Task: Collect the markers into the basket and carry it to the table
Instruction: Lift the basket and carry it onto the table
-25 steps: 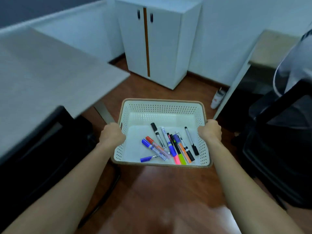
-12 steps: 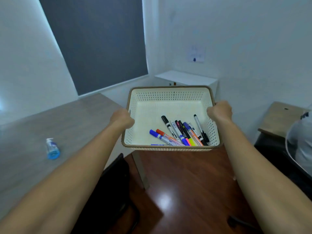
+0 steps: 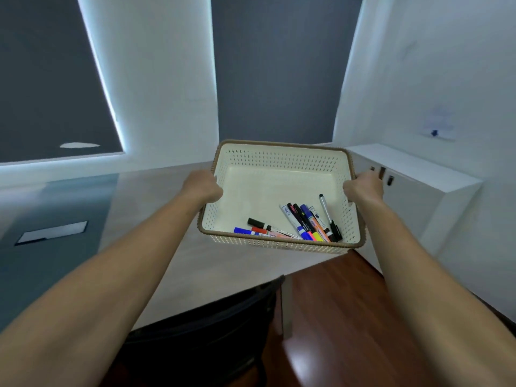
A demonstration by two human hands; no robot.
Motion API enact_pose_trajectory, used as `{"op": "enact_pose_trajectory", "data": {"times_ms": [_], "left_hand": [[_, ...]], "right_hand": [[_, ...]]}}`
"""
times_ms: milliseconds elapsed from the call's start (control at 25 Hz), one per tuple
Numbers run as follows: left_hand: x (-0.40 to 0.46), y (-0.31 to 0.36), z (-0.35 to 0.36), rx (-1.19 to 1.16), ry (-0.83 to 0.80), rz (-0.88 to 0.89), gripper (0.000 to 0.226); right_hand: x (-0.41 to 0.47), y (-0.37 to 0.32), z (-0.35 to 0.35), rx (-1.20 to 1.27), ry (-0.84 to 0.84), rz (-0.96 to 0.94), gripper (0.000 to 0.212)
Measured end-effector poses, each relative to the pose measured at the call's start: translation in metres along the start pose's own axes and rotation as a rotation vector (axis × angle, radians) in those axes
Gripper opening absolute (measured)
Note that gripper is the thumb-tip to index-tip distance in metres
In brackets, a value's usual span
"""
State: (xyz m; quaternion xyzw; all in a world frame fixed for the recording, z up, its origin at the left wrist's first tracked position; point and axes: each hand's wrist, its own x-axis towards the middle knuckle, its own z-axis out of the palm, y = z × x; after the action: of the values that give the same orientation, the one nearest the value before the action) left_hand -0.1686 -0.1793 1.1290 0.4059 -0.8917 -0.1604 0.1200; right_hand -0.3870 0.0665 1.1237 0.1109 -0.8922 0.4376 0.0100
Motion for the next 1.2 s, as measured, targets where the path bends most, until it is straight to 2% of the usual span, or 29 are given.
{"op": "enact_pose_trajectory", "data": {"times_ms": [200,480,600,800,1000,1200], "left_hand": [[0.054,-0.087,0.02,0.021,-0.033,-0.142,0.028],[0.093,-0.163,0.092,0.051,-0.118,-0.268,0.034],[0.1,-0.18,0.135,-0.001,-0.146,-0.344,0.028],[0.105,-0.185,0.191,-0.054,-0.123,-0.461,0.032],[0.117,-0.188,0.24,-0.108,-0.07,-0.51,0.029],[0.143,-0.2,0.267,-0.087,-0.121,-0.591,0.052]], "right_hand": [[0.022,-0.033,0.124,-0.053,-0.126,-0.019,0.016],[0.042,-0.013,0.242,-0.131,-0.252,0.011,0.008],[0.058,0.008,0.279,-0.153,-0.319,0.019,0.019],[0.09,0.039,0.33,-0.16,-0.429,-0.085,0.061],[0.124,0.058,0.379,-0.206,-0.558,-0.131,0.068],[0.142,0.075,0.417,-0.241,-0.616,-0.126,0.067]]}}
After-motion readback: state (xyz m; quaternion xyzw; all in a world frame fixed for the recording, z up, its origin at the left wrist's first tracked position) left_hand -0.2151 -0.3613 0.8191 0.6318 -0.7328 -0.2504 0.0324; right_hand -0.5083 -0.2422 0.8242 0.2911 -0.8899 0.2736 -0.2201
